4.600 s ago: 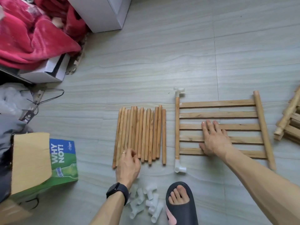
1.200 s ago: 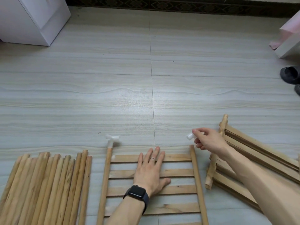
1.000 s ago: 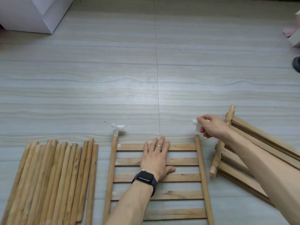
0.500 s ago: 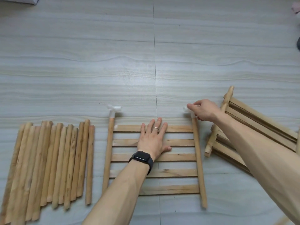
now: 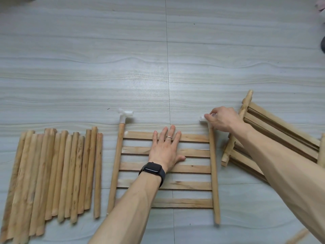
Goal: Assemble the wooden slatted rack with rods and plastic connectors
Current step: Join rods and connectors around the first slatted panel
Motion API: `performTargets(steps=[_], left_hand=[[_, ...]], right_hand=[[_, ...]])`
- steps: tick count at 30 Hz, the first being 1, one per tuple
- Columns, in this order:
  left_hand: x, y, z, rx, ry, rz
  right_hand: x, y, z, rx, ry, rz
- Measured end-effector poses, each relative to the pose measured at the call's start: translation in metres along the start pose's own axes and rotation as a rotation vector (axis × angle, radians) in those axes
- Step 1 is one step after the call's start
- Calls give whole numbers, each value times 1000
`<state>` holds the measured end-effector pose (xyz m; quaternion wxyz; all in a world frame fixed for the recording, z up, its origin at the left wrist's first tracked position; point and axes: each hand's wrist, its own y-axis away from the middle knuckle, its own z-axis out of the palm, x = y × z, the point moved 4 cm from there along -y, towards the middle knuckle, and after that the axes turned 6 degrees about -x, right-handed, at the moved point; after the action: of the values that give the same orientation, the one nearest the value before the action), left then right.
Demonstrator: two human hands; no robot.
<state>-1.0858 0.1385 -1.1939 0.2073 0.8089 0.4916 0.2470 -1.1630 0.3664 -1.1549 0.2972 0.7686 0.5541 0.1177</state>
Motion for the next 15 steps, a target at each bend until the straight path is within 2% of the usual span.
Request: performTargets(steps=[11,15], left_hand=[[-1,-1,2,-9,-5,9],[-2,-3,2,-21,-18,22]], right_hand=[[10,10,8,-31,-18,-10],[13,13,16,29,-90,12]])
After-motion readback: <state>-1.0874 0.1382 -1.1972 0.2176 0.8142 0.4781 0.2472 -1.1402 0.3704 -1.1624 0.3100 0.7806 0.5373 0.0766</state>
